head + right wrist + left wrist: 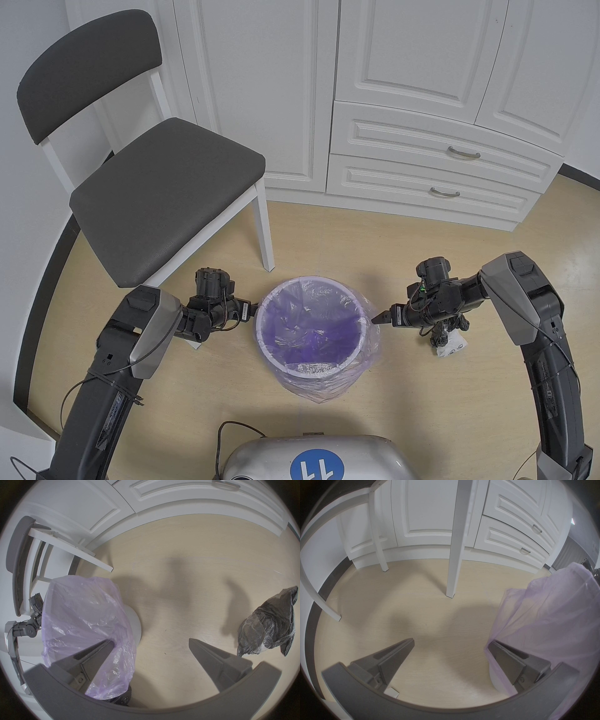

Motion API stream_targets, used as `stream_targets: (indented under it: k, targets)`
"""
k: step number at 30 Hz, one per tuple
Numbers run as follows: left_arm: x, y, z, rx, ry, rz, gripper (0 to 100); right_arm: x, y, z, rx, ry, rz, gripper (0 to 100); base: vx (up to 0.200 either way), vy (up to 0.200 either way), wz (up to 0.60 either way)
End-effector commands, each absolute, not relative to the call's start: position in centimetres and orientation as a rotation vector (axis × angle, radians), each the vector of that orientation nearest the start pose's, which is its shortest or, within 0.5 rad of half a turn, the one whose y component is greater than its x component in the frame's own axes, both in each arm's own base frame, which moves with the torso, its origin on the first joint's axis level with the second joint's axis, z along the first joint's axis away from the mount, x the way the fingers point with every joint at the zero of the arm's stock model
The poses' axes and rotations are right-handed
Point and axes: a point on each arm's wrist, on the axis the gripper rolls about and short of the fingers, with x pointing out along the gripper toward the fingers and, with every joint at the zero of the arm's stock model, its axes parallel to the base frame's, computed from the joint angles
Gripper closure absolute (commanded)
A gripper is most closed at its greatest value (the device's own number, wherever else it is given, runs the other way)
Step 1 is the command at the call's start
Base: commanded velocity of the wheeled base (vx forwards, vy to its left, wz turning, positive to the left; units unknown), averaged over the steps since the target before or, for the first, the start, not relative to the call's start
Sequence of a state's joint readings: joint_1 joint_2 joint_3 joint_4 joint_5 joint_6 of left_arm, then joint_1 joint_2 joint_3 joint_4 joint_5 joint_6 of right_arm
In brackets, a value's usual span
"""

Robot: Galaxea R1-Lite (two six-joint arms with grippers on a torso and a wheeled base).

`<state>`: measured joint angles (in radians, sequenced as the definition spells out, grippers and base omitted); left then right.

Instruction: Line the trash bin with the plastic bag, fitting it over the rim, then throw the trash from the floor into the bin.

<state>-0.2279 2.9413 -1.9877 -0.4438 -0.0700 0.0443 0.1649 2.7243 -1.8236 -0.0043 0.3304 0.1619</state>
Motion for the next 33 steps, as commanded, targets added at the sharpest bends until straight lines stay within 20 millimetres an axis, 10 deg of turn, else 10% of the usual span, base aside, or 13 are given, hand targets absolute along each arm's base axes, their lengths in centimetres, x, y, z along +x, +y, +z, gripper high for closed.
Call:
stream_targets:
  k: [1, 21, 33]
  targets:
    - [52.7, -13.2, -7.4, 0.084, 0.489, -0.317, 0, 49.7, 9.0, -5.1, 0.222, 0.944, 0.387, 0, 0.000, 0.000, 0.00]
    - [46.2, -9.2, -4.3, 0.125, 0.521, -0.198, 0, 49.5, 10.7, -7.0, 0.191, 0.974, 0.374, 0, 0.000, 0.000, 0.00]
    - [39.9, -10.8, -2.4, 0.166, 0.535, -0.212, 0, 47.5, 9.8, -2.4, 0.114, 0.886, 0.374, 0, 0.000, 0.000, 0.00]
